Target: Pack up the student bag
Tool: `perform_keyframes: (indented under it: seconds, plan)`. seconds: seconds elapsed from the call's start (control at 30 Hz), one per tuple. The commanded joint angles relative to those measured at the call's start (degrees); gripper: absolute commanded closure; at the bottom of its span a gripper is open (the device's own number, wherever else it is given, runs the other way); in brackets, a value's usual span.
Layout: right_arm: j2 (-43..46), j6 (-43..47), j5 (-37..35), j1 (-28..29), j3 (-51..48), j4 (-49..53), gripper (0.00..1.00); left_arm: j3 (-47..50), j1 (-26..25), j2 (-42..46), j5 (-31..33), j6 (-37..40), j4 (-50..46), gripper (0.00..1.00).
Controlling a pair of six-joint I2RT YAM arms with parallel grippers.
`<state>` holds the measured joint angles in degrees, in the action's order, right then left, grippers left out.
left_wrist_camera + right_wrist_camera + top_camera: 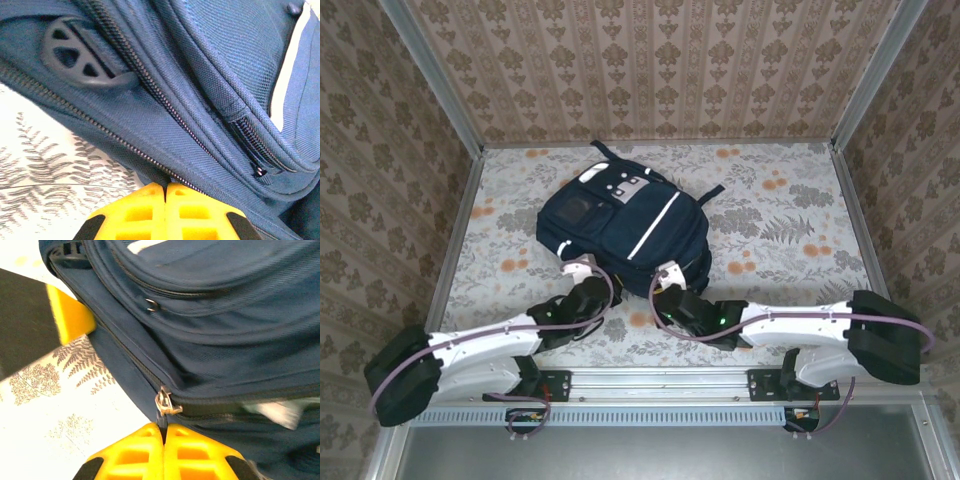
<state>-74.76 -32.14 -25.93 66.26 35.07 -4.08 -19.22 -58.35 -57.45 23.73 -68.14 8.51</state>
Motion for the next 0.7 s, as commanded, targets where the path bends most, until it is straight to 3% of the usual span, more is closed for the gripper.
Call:
perform_keyframes:
  seconds: [0.0,0.33,0.37,0.47,0.5,0.67]
  plan:
    - [3.61,-2.08,-5.36,-1.24,-3.46,6.69,1.00,2.59,3.43,5.73,6.60,0.63,-5.45,1.00]
    - [10.31,-3.04,-3.51,-8.44,-8.39,9.76,1.00,5.03,12.33,23.40,0.51,5.28,-17.08,1.00]
    - [10.51,-2.27,-1.78,-8.27,-8.60,8.41,1.00,5.16,12.55,24.41,-0.12,5.34,-17.69,1.00]
    - [9.73,-1.70,-0.96,-6.48,-7.65,6.89,0.85,5.82,12.58,25.61,-2.25,5.50,-17.66,0.99]
    - [8.98,-1.98,-1.43,-5.51,-6.82,7.10,0.83,6.01,12.56,25.29,-2.93,5.14,-17.45,0.93]
    - [2.31,-5.16,-6.33,0.14,-1.58,9.57,0.79,6.87,12.30,22.46,-5.15,4.54,-14.42,0.80]
